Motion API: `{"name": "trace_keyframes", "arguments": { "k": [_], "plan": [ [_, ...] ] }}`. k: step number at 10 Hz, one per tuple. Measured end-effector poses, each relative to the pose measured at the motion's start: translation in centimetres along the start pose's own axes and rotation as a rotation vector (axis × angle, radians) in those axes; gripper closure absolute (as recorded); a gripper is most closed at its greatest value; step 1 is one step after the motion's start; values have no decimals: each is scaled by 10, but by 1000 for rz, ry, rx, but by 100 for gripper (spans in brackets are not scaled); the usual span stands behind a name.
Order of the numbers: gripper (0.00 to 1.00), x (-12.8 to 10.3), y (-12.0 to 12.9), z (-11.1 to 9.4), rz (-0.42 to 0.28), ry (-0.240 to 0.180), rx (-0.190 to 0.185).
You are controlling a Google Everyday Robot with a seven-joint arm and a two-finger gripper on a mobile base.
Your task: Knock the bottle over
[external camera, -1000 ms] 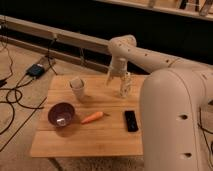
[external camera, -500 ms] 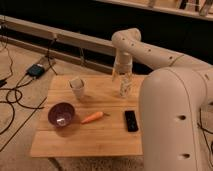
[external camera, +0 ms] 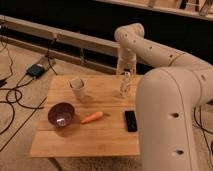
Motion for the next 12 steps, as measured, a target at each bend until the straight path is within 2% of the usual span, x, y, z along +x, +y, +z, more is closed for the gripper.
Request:
{"name": "trace_keyframes", "arguments": {
  "k": [4, 8, 12],
  "plan": [
    [35, -18, -7, 11, -24, -8, -18],
    [35, -21, 0, 27, -49, 19, -32],
    [35, -18, 39, 21, -115, 41, -37]
  ]
}}
